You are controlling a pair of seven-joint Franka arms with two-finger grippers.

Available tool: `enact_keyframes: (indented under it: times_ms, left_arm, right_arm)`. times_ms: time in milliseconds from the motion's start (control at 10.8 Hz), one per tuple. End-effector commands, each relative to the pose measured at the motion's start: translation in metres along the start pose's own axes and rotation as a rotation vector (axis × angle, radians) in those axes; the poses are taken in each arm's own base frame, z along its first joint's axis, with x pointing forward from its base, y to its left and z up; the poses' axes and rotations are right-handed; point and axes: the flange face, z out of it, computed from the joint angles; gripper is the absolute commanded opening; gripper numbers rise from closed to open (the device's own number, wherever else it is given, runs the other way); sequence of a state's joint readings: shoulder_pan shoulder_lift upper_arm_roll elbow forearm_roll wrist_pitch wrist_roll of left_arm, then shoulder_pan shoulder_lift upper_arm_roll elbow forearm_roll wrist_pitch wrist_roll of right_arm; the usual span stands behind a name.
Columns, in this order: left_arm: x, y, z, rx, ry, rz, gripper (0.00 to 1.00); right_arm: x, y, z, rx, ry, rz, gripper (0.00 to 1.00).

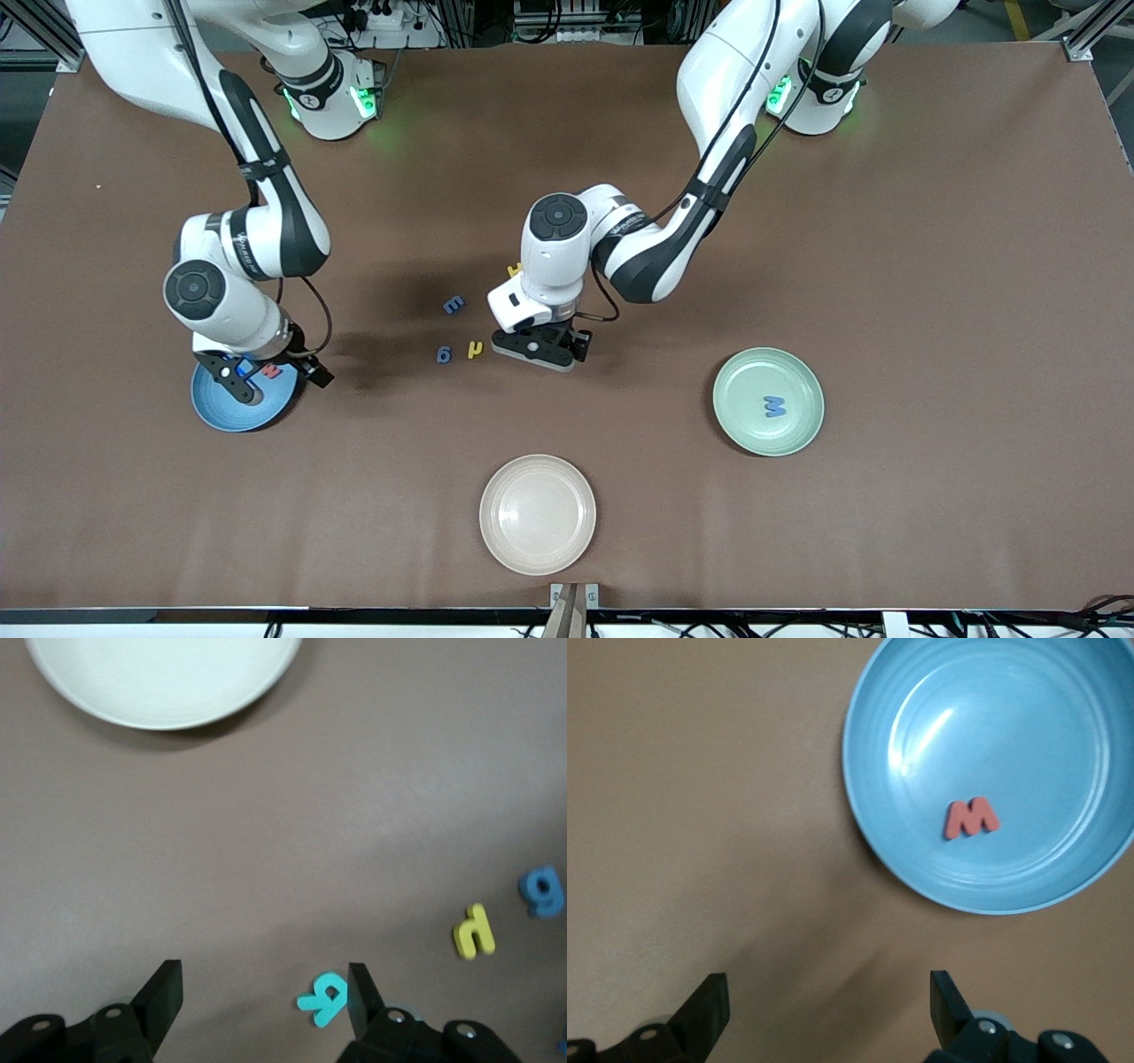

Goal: Sort upper and lower case letters into plates
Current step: 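Release the pink M while the left gripper grasps the teal k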

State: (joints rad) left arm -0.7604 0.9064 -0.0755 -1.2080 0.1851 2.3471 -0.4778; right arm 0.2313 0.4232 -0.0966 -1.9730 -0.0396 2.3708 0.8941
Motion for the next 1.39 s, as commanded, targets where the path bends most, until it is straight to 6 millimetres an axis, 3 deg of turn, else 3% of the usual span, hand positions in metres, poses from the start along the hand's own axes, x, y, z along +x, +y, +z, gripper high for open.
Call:
enact_keyframes:
  times_ms: [0, 186, 371, 464, 557, 1299]
  left_arm:
    - [-0.006, 0.014, 0.020, 0.005, 0.023, 0.271, 0.80]
    - [-0.018, 0.025, 0.044, -0.010, 0.028, 0.365, 0.80]
    - [-0.023, 0.026, 0.056, -0.016, 0.035, 0.460, 0.79]
    - [-0.024, 0.025, 0.059, -0.015, 0.034, 0.486, 0.74]
    - [-0.024, 0.026, 0.060, -0.019, 0.036, 0.488, 0.62]
    - [-0.037, 0.049, 0.060, -0.037, 0.027, 0.481, 0.63]
  right_arm:
    - [0.028, 0.013, 0.011, -0.008, -0.018, 0.047, 1.00]
    - [0.063, 0.029, 0.018, -0.005, -0.011, 0.062, 1.00]
    - [0.078, 0.027, 0.023, -0.002, -0.001, 0.062, 1.00]
    - [0.079, 0.027, 0.022, -0.001, 0.000, 0.062, 1.00]
    - [0.079, 0.028, 0.023, -0.002, 0.000, 0.064, 1.00]
    - [0.078, 0.028, 0.023, -0.003, -0.001, 0.054, 1.00]
